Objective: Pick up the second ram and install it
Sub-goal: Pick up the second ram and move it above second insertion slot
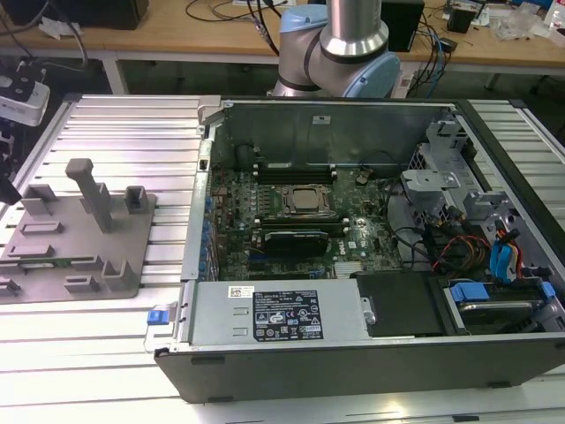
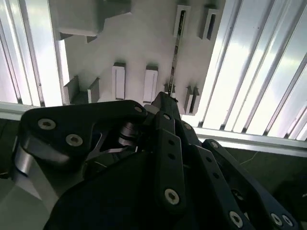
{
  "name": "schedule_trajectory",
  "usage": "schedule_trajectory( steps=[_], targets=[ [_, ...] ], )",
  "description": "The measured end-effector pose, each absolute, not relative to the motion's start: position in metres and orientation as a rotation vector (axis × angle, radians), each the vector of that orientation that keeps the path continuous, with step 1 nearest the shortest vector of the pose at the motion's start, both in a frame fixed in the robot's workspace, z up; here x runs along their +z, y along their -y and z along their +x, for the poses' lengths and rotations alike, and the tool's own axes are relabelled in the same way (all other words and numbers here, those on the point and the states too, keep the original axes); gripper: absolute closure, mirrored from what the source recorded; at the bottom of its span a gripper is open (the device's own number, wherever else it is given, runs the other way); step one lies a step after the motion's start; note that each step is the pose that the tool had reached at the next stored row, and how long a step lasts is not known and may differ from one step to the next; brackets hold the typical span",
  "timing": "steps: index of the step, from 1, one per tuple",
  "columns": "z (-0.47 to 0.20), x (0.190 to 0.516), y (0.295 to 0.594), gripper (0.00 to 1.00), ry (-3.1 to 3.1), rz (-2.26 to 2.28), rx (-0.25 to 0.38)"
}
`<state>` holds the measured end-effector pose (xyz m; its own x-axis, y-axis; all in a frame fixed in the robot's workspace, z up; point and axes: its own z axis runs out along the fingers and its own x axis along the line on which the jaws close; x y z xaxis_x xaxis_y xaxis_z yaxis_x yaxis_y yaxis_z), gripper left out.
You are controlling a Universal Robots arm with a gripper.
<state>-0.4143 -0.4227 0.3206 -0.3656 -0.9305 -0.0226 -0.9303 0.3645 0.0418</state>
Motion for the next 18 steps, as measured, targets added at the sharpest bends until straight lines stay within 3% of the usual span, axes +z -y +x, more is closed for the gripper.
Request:
schedule_trajectory(
  steps=[10,18],
  targets=[
    [-0.414,0.318,0.423,0.92,2.399,2.012,-0.073],
    [-0.418,0.290,0.425,0.92,2.173,2.247,-0.071]
  ],
)
